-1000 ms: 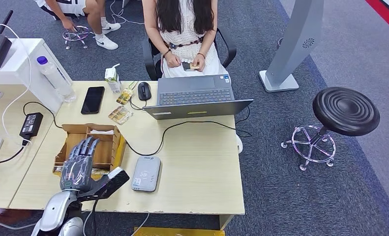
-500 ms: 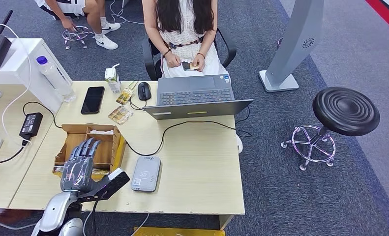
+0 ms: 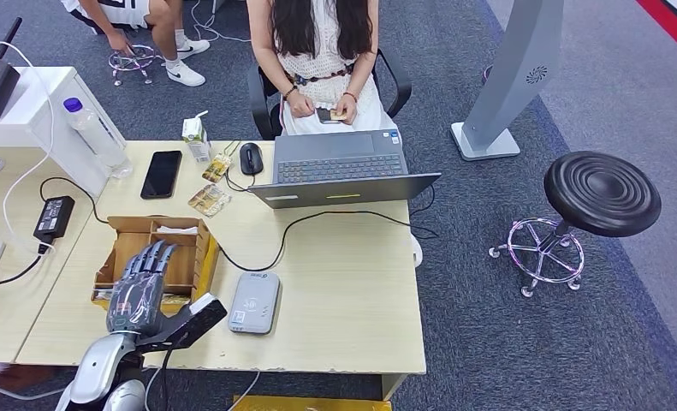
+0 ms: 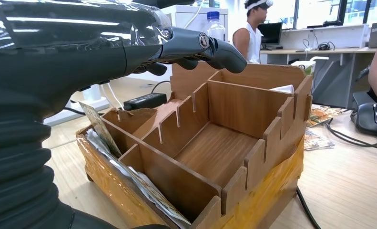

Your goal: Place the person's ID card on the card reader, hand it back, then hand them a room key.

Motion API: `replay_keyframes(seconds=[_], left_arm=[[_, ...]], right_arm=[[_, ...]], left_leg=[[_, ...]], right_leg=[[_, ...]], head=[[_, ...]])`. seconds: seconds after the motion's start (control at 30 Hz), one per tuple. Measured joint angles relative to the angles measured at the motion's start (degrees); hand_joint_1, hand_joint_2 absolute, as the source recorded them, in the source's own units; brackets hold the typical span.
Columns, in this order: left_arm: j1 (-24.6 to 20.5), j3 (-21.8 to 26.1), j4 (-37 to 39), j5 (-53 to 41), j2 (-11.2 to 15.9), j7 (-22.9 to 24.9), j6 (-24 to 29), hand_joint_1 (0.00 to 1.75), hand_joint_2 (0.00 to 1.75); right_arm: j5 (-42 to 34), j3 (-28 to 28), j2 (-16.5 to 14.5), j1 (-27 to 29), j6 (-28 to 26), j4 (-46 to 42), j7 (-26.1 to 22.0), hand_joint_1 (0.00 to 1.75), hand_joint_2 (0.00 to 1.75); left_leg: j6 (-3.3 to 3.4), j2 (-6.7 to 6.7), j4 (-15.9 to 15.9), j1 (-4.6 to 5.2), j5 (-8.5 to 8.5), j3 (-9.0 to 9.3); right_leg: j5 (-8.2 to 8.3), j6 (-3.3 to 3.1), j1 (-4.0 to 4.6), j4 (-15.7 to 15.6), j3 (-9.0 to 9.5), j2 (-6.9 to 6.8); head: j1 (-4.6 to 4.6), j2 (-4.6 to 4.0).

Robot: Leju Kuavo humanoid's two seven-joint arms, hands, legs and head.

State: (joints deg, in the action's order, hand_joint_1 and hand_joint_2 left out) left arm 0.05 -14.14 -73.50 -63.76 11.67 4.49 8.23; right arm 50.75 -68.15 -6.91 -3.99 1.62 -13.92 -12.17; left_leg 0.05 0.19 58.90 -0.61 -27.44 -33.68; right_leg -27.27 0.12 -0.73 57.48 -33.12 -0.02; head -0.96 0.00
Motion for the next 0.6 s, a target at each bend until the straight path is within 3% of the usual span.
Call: replay_keyframes(seconds=[0.6], left_arm=[[0.00,-0.06,0.00,0.27,0.02,0.16,-0.65,0.00,1.75]], right_arm=[[0.17,-0.13,0.00,0.01,0.00,0.00,0.11,0.00,1.75]], left_leg=[[0.00,0.00,0.00,0.00,0.00,0.00]], right_leg=[[0.00,0.00,0.00,0.00,0.00,0.00]], head=[[0.00,0.00]])
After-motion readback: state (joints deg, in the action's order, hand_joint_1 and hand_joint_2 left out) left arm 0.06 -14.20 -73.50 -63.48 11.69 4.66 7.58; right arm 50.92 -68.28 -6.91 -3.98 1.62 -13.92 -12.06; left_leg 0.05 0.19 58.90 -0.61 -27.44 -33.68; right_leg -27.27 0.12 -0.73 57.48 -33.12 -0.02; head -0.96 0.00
